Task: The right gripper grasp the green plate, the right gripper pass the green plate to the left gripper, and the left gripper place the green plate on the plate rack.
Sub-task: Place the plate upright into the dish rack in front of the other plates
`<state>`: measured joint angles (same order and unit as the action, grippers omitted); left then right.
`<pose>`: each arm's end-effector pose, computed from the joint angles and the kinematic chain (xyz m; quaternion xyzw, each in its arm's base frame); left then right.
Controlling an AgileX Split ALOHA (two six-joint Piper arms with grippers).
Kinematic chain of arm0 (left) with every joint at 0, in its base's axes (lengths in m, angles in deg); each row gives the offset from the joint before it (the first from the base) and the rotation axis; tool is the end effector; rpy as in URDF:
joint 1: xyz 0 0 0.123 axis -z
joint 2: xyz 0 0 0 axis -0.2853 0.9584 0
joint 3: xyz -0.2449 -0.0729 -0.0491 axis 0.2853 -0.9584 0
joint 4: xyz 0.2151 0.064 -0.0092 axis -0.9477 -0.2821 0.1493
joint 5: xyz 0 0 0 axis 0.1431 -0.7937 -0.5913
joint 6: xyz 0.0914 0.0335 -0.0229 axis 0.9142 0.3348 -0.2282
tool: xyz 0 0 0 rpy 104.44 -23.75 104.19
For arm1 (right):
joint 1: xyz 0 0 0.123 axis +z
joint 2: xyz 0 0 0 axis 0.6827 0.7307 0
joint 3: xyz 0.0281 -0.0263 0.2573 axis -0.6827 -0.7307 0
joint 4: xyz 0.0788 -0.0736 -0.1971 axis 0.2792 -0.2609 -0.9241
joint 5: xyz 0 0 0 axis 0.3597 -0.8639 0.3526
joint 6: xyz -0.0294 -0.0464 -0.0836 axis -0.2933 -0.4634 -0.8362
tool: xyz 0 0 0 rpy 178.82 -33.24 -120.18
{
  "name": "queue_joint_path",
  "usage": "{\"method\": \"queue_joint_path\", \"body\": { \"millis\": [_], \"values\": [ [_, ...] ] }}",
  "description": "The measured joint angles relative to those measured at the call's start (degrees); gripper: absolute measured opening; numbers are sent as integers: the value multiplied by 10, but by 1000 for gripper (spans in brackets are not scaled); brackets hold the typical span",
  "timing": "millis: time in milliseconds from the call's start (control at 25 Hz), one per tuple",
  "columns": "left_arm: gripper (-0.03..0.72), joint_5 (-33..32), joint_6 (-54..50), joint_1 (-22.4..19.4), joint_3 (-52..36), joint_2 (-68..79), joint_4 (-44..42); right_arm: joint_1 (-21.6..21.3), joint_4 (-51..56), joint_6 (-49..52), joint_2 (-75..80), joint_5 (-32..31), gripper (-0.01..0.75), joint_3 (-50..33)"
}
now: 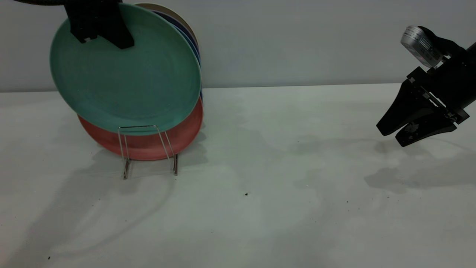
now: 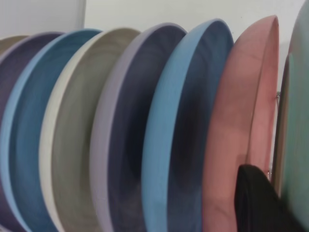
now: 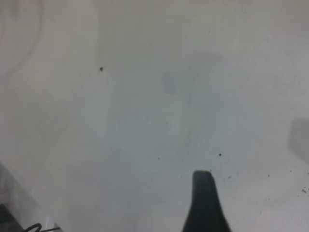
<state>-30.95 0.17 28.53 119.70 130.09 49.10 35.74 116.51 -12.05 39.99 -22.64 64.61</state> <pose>0.3914 -0.0960 0.2192 0.6216 0.7212 0.0847 0.2939 0.3806 0.0161 0.0847 -0.1259 0.9308 0.3306 0.0916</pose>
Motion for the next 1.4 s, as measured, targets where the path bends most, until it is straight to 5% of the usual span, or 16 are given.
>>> {"method": "queue_joint_path", "body": {
  "millis": [680, 1040, 1400],
  "values": [
    [144, -16, -41, 0, 0, 46, -72, 0, -1, 0, 0, 0, 566, 0],
    [312, -10, -36, 0, 0, 46, -43, 0, -1, 0, 0, 1, 566, 0],
    [335, -15, -35, 0, 0, 27, -43, 0, -1, 0, 0, 1, 566, 0]
  ]
}}
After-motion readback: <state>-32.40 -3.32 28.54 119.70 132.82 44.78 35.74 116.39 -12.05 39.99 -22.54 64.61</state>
